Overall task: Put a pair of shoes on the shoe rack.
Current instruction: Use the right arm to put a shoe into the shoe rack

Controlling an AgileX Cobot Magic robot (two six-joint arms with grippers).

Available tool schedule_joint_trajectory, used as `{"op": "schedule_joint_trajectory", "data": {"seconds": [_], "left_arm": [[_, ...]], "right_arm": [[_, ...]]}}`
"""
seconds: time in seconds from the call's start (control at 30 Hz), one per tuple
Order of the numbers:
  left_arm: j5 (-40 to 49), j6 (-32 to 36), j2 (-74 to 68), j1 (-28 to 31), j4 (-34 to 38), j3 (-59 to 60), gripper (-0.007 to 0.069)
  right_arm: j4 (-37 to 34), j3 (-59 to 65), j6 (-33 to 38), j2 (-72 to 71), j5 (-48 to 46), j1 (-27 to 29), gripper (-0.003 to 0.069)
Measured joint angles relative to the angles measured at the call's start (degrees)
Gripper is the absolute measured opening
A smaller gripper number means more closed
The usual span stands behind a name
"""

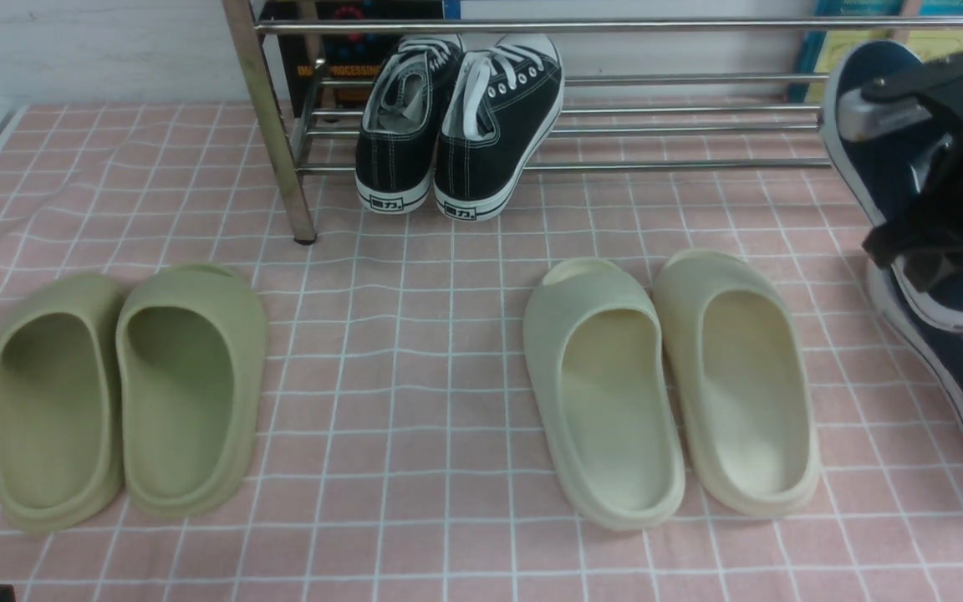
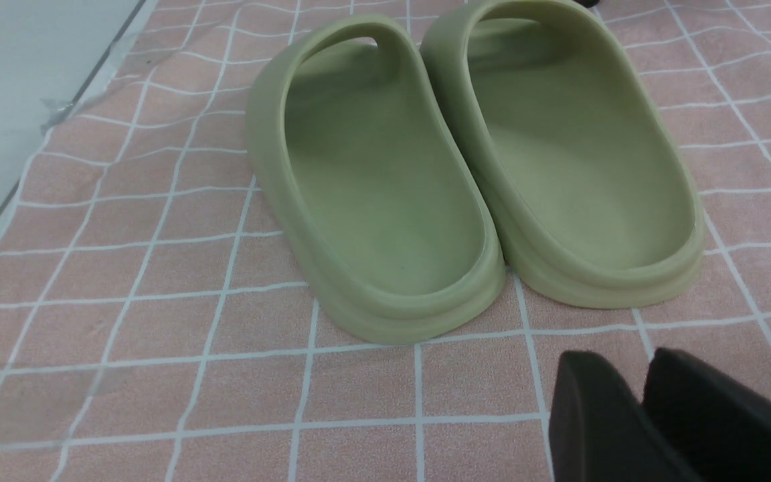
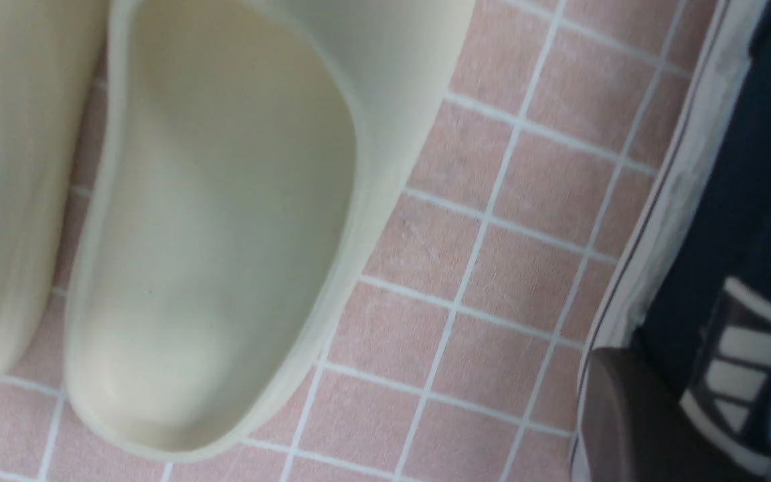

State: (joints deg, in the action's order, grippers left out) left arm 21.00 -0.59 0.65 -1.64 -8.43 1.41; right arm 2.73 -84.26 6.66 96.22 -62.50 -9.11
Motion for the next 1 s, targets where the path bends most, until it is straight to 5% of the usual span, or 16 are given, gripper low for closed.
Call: {"op": "schedule_joint_trajectory", "data": {"seconds": [0.63, 1.0], "left_arm": [[0.00, 0.00, 0.00, 0.00, -0.07, 0.00, 0.0165], [0.00, 0.00, 0.00, 0.00, -0.07, 0.00, 0.0167]], "right_arm": [[-5.09, -40.28, 4.40, 30.92, -8.98, -0.07, 0.0024], [-6.75, -47.17, 4.41, 37.02, -5.68, -0.07, 0.0024]]}}
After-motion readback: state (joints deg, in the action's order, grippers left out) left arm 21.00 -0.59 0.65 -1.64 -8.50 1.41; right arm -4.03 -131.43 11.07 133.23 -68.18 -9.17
